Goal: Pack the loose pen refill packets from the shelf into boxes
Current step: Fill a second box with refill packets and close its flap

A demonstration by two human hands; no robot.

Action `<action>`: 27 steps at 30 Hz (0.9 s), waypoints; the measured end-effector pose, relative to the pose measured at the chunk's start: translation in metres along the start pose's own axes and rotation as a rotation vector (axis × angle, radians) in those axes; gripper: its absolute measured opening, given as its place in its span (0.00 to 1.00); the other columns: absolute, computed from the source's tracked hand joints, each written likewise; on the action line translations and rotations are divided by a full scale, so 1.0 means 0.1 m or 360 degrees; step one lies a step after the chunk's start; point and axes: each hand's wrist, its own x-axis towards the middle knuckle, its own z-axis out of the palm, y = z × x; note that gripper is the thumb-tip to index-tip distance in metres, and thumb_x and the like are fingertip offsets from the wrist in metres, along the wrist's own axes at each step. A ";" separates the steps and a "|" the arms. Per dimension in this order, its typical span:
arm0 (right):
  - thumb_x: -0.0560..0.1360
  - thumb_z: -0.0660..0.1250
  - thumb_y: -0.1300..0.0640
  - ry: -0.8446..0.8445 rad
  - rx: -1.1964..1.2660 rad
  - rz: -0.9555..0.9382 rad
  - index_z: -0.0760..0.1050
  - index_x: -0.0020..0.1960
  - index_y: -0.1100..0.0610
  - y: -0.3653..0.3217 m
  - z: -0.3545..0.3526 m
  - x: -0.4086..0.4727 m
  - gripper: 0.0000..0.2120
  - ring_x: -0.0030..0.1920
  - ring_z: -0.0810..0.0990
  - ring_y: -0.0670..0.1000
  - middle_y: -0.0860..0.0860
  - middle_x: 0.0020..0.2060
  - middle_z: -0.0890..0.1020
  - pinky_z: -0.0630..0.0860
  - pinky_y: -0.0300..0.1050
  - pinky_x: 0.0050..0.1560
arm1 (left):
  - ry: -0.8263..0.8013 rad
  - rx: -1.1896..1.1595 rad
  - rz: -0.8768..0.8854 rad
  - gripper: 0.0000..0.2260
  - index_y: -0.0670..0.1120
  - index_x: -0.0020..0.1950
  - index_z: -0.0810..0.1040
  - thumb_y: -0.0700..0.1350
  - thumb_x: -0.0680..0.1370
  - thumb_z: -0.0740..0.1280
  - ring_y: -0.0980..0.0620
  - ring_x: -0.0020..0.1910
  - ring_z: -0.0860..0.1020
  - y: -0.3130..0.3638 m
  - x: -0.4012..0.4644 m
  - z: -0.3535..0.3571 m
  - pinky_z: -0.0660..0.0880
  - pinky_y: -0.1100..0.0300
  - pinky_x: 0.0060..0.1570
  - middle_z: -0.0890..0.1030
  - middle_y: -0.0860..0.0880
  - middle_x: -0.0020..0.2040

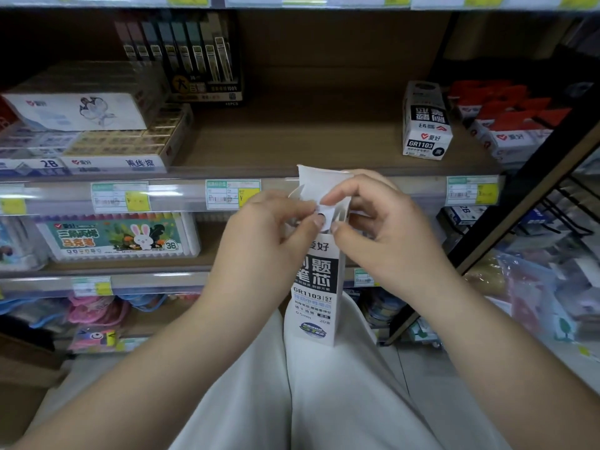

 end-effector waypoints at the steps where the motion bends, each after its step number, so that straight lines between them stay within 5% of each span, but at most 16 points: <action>1: 0.66 0.63 0.65 0.0010 0.0002 -0.0006 0.76 0.45 0.53 0.00 0.00 -0.01 0.11 0.47 0.78 0.51 0.44 0.45 0.76 0.78 0.50 0.50 | 0.0015 -0.0011 -0.0007 0.05 0.48 0.48 0.84 0.44 0.74 0.70 0.65 0.31 0.70 0.00 0.01 0.01 0.63 0.70 0.32 0.75 0.58 0.38; 8: 0.67 0.63 0.63 -0.0038 0.0032 -0.0009 0.77 0.54 0.53 -0.01 -0.01 -0.05 0.16 0.52 0.79 0.48 0.45 0.49 0.79 0.78 0.47 0.54 | 0.0069 -0.0159 -0.0171 0.06 0.56 0.42 0.80 0.45 0.70 0.73 0.56 0.40 0.79 0.02 0.05 0.03 0.72 0.64 0.41 0.81 0.54 0.40; 13: 0.70 0.63 0.60 -0.0085 0.0123 -0.0010 0.73 0.58 0.49 0.03 0.02 -0.08 0.17 0.56 0.78 0.50 0.50 0.55 0.79 0.76 0.48 0.58 | 0.0100 0.0144 -0.0064 0.05 0.50 0.43 0.81 0.45 0.69 0.73 0.67 0.27 0.70 0.03 0.07 0.02 0.64 0.74 0.28 0.71 0.58 0.29; 21: 0.71 0.66 0.57 -0.0052 0.0257 -0.0122 0.73 0.48 0.47 0.15 0.07 -0.10 0.07 0.62 0.76 0.48 0.42 0.60 0.75 0.76 0.47 0.56 | 0.0064 0.0197 0.0330 0.09 0.48 0.46 0.85 0.41 0.74 0.64 0.69 0.30 0.70 -0.04 -0.01 0.03 0.62 0.77 0.30 0.75 0.57 0.38; 24: 0.72 0.65 0.56 0.0074 0.0024 -0.0254 0.78 0.48 0.58 0.21 0.09 -0.10 0.08 0.61 0.77 0.50 0.51 0.55 0.79 0.78 0.50 0.53 | 0.0083 0.0152 0.0356 0.13 0.48 0.49 0.84 0.41 0.73 0.60 0.68 0.33 0.71 -0.09 -0.03 0.05 0.63 0.77 0.32 0.75 0.55 0.44; 27: 0.74 0.65 0.58 0.0119 -0.0106 -0.0374 0.80 0.49 0.63 0.24 0.11 -0.10 0.10 0.47 0.79 0.46 0.42 0.46 0.76 0.75 0.41 0.44 | 0.0094 0.0123 0.0389 0.14 0.46 0.52 0.83 0.39 0.74 0.59 0.61 0.44 0.76 -0.13 -0.06 0.06 0.67 0.75 0.40 0.79 0.55 0.50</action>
